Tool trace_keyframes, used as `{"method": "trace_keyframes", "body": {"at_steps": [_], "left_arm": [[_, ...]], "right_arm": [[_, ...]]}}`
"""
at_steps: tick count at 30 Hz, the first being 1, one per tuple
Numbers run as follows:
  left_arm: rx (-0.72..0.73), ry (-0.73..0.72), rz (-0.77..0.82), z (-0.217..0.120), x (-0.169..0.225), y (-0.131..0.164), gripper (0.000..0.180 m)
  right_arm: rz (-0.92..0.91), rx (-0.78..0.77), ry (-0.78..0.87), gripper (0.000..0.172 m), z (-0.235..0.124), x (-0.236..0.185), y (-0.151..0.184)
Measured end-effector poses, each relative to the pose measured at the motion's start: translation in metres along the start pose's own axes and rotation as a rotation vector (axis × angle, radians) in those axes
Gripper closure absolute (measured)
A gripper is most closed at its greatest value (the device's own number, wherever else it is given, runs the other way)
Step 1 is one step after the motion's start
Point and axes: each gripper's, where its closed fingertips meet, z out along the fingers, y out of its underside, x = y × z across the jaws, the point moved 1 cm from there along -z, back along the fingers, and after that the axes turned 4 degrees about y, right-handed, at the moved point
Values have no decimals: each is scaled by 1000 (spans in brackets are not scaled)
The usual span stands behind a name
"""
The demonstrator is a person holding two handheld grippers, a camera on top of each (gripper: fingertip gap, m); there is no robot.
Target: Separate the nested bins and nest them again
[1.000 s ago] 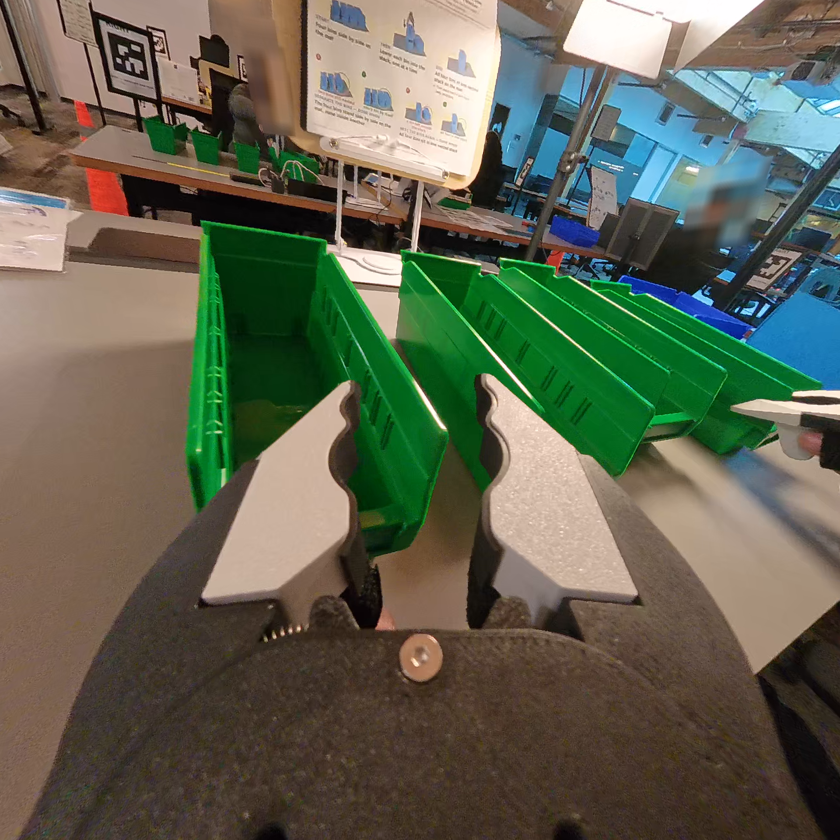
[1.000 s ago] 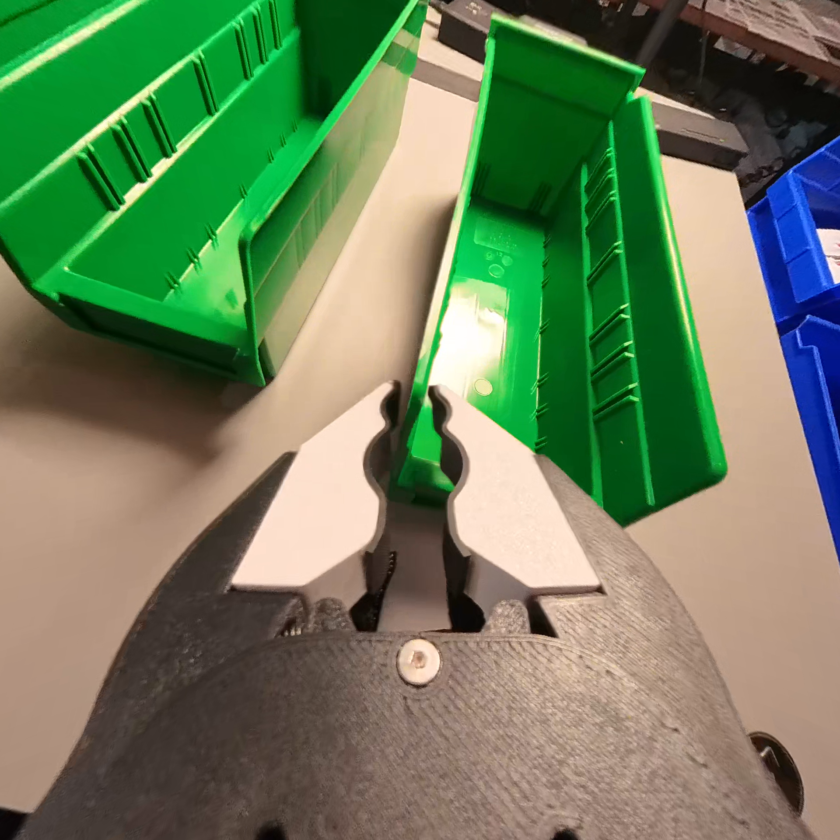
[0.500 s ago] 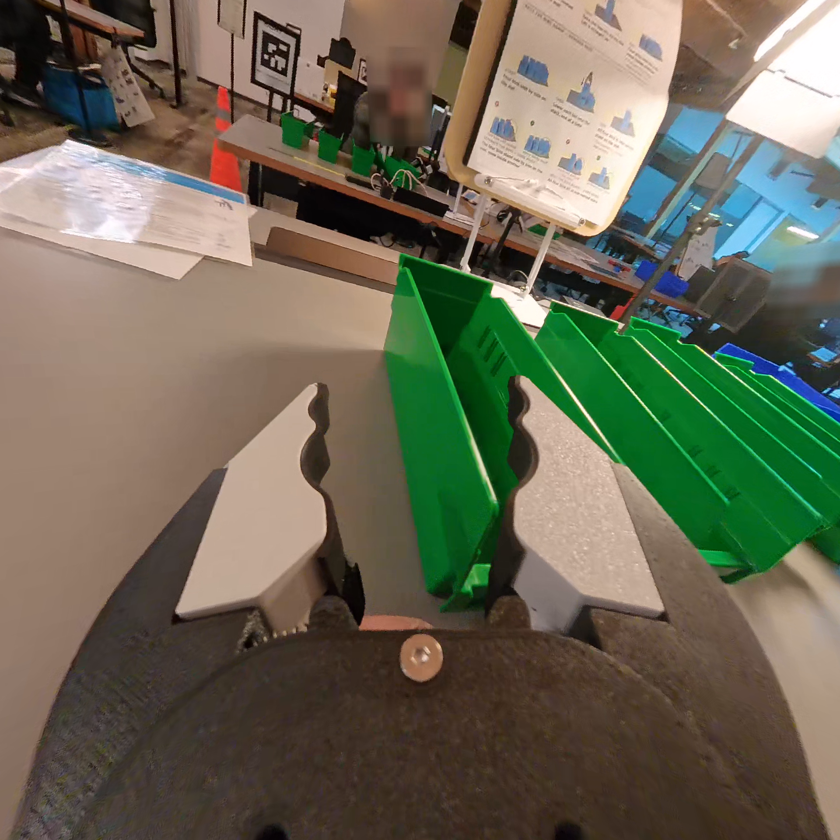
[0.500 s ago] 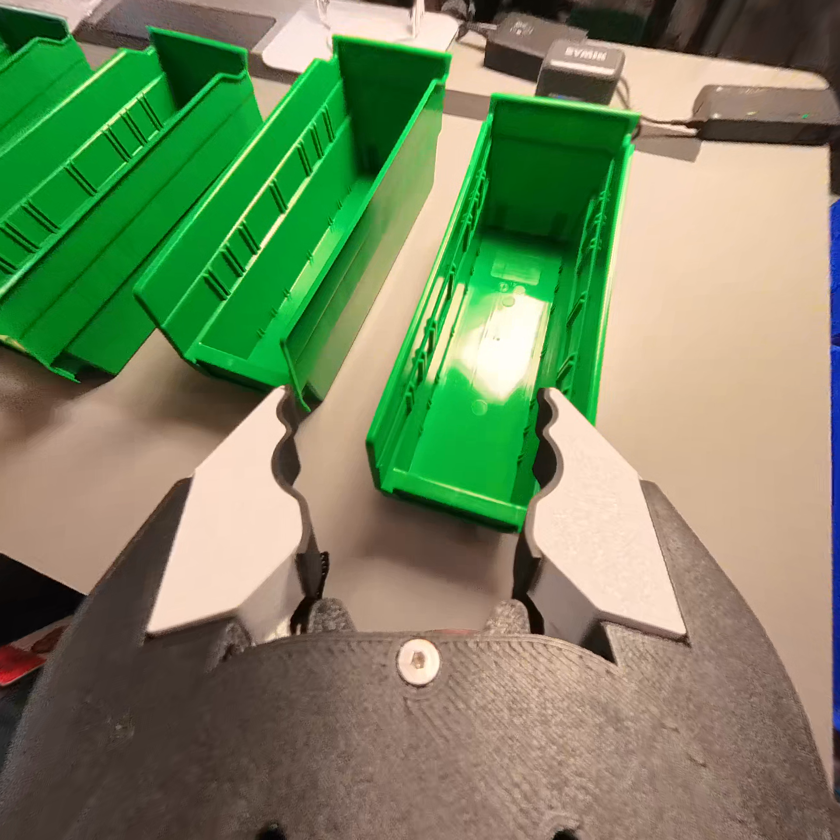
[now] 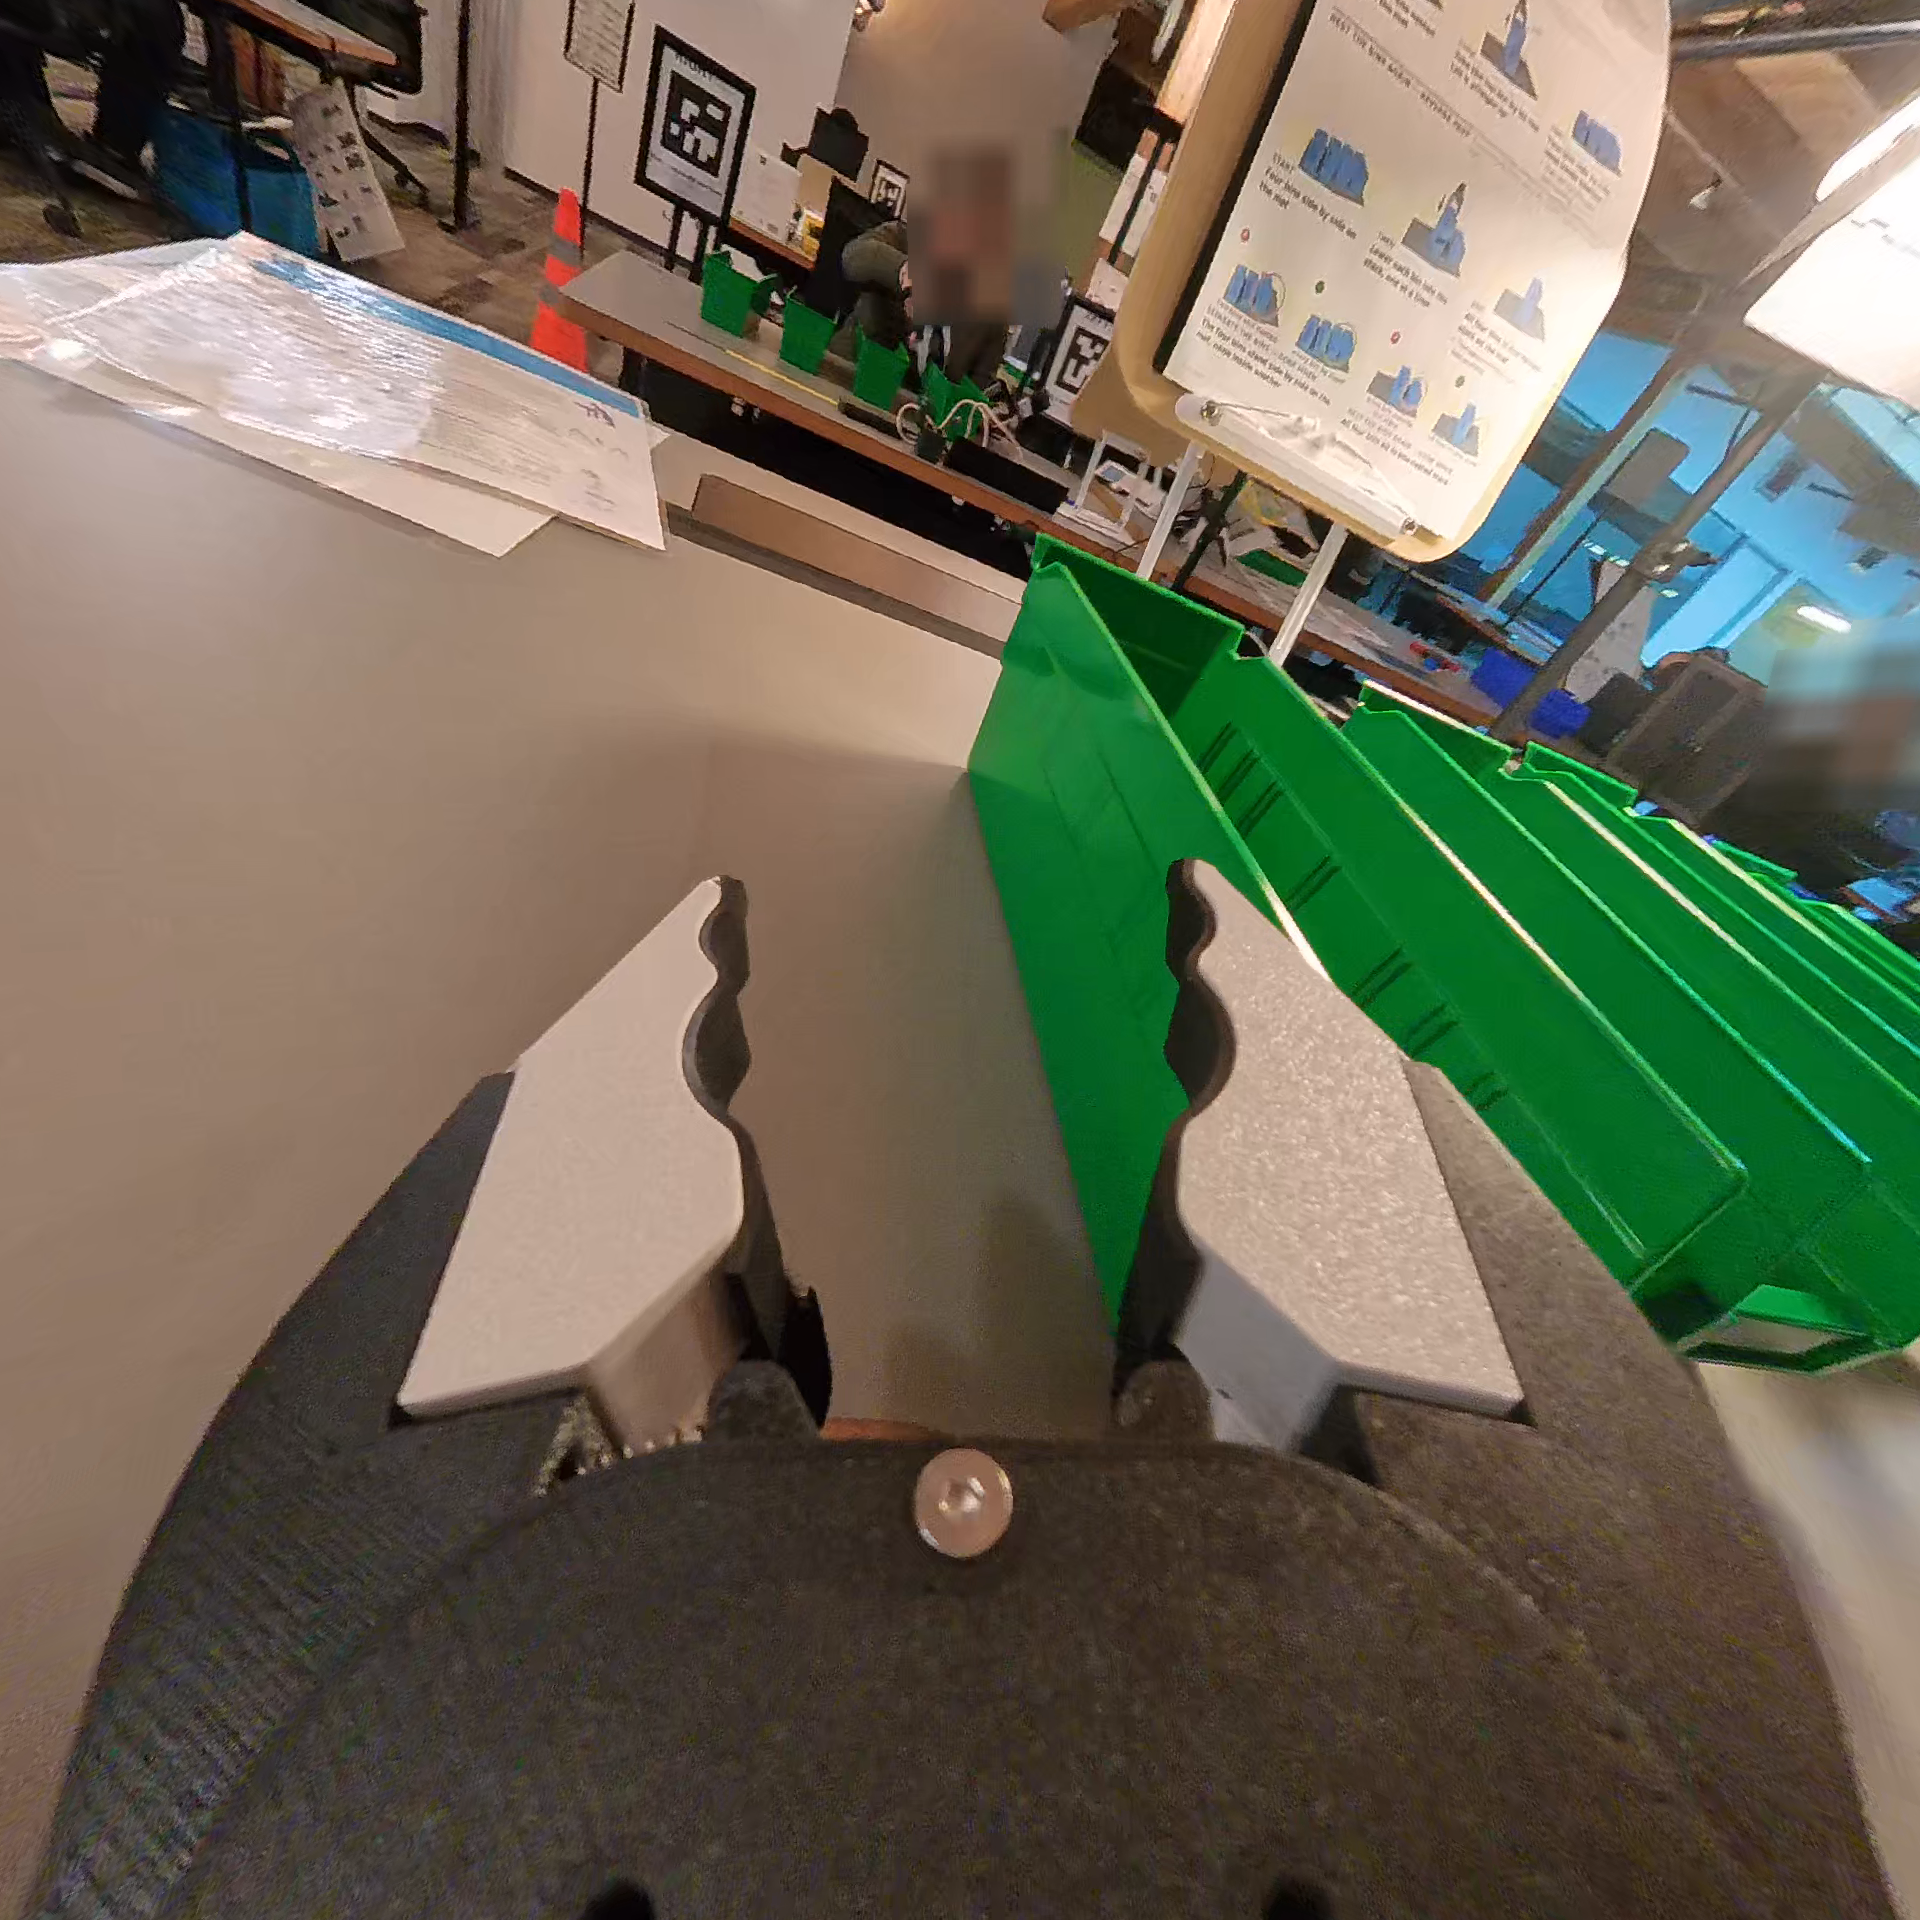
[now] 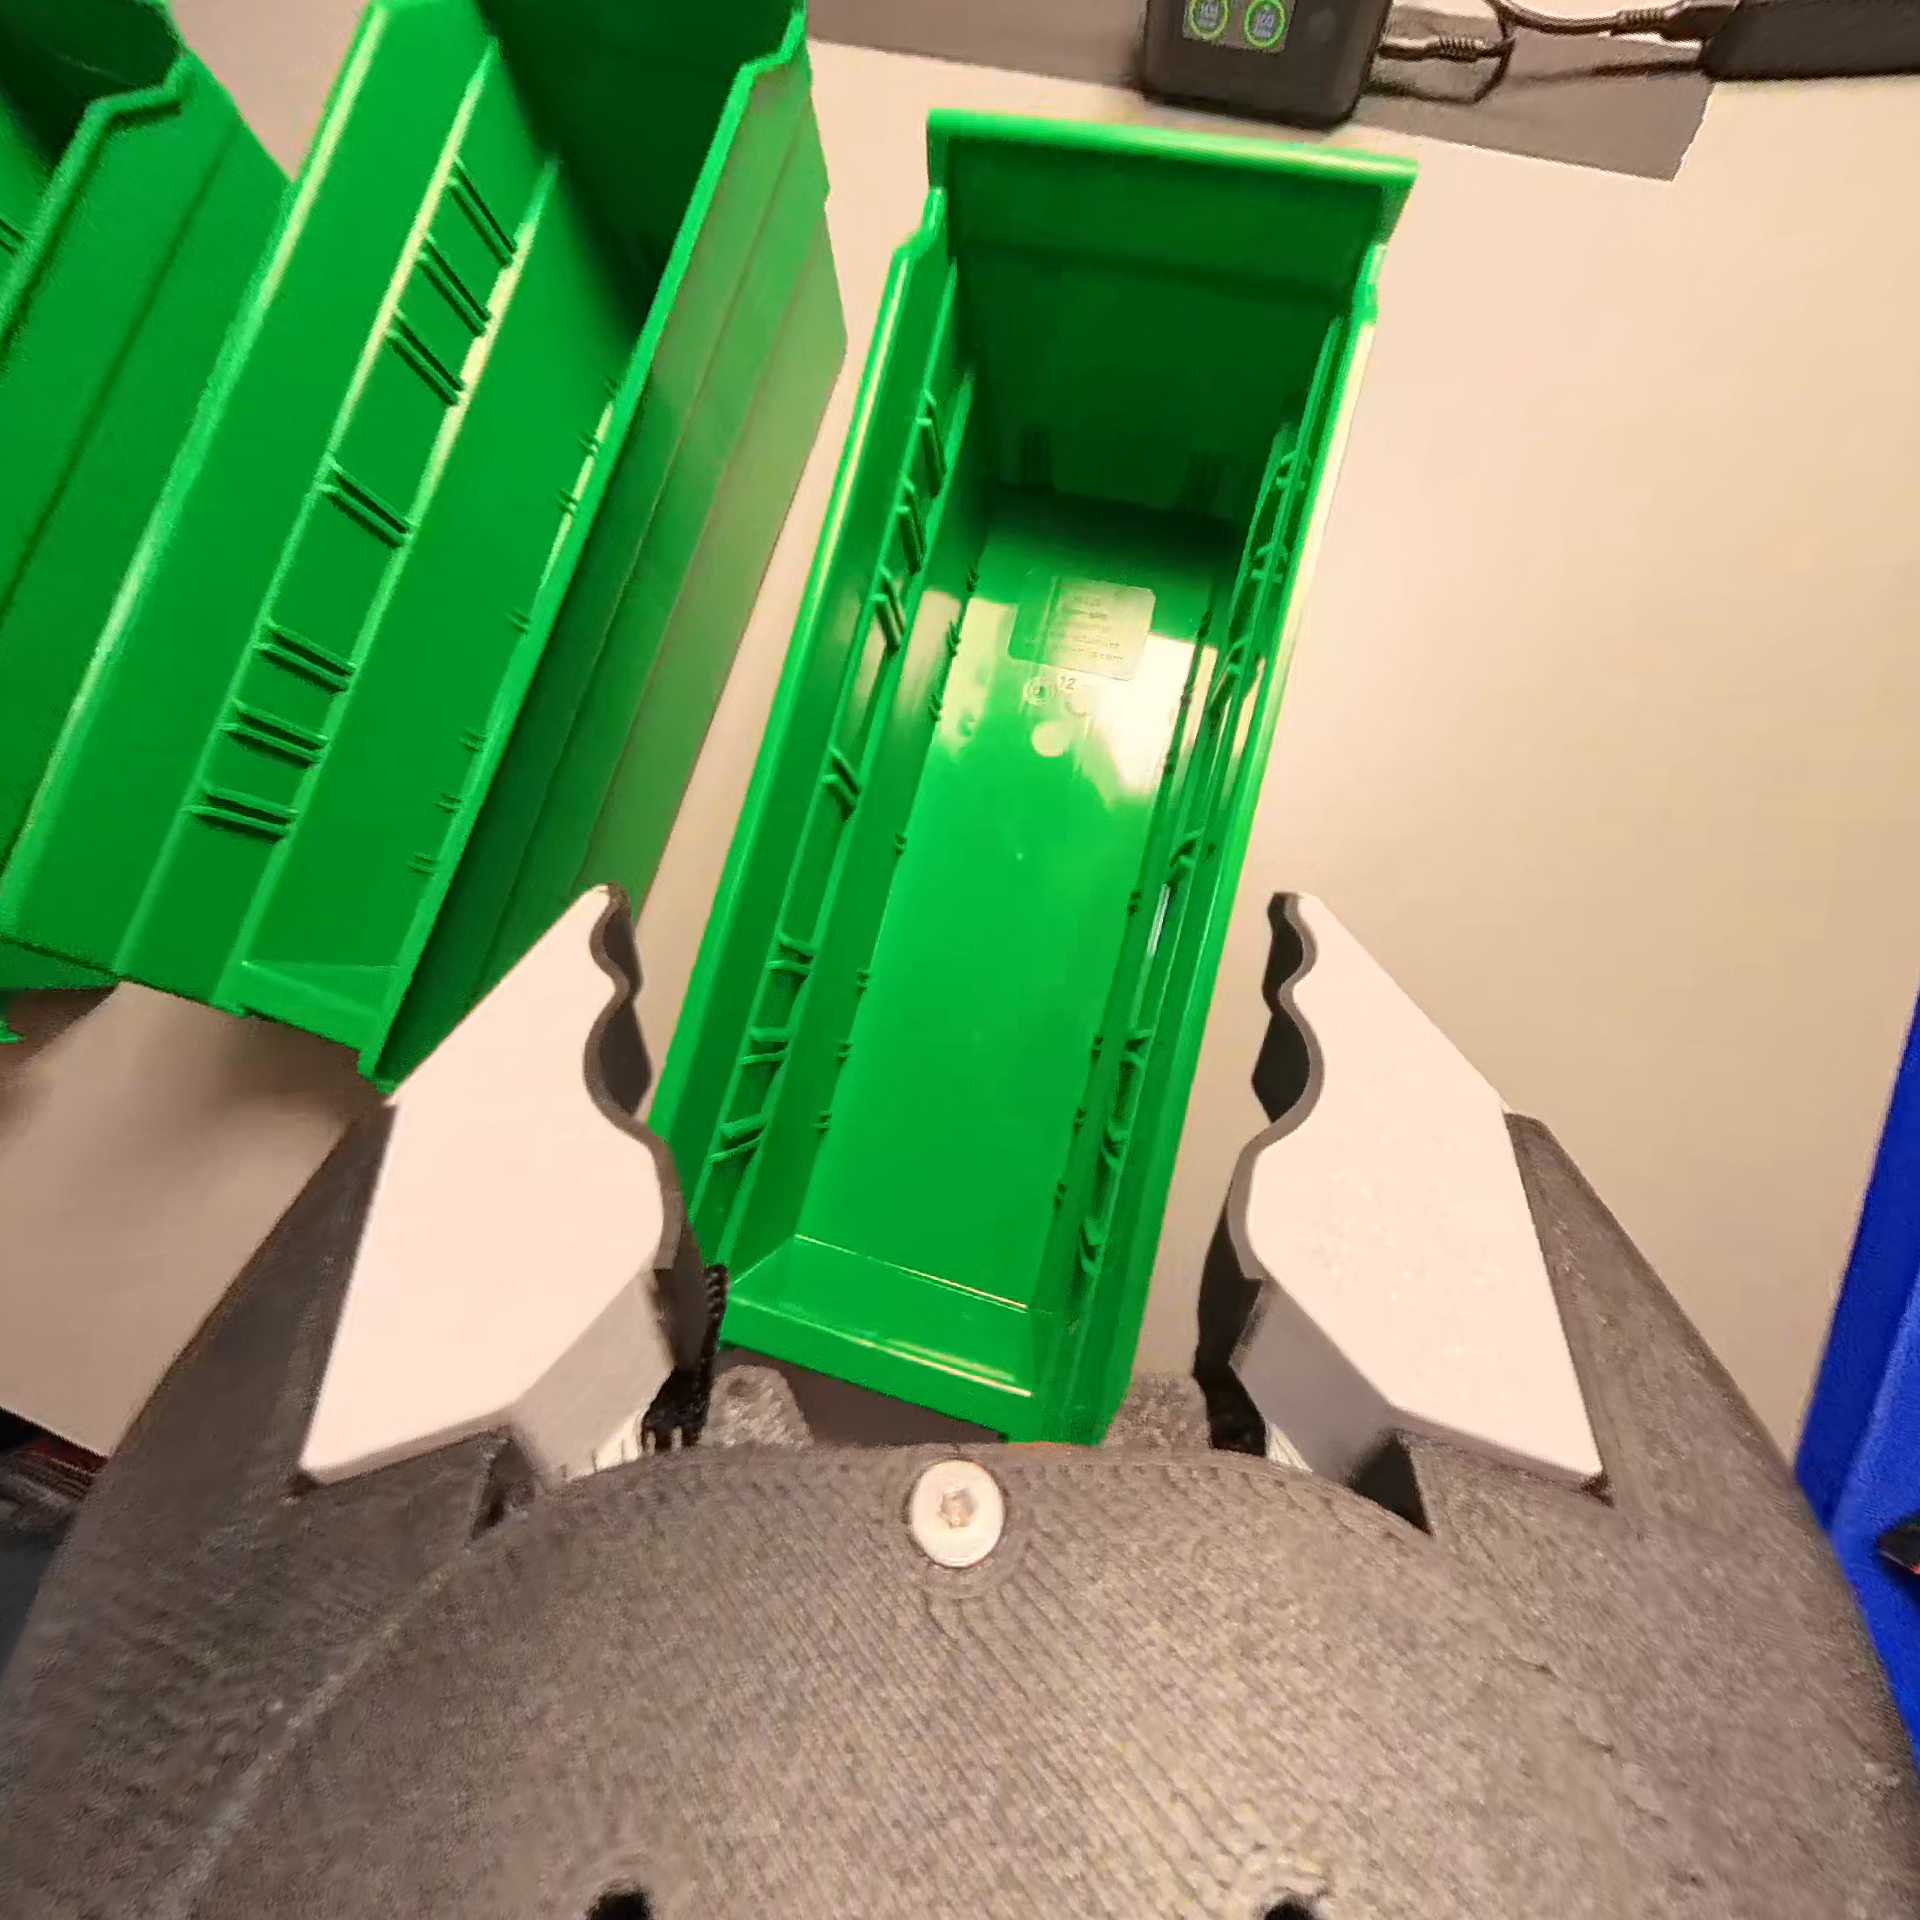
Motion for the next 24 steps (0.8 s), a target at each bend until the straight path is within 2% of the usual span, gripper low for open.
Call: {"method": "trace_keyframes", "body": {"at_steps": [3, 6, 12, 17, 24], "left_arm": [[-40, -78, 72, 1, -7, 3, 99], [-48, -106, 76, 0, -11, 4, 100], [-107, -84, 107, 1, -9, 11, 101], [-124, -47, 96, 2, -5, 14, 103], [-171, -36, 87, 3, -4, 20, 104]], "right_arm": [[-43, -42, 17, 49, 3, 0, -5], [-68, -58, 28, 47, 6, -2, -13], [-70, -122, 67, 38, 24, 5, -14], [-61, -236, 98, 28, 41, 16, -6], [-48, -322, 95, 26, 54, 16, -7]]}}
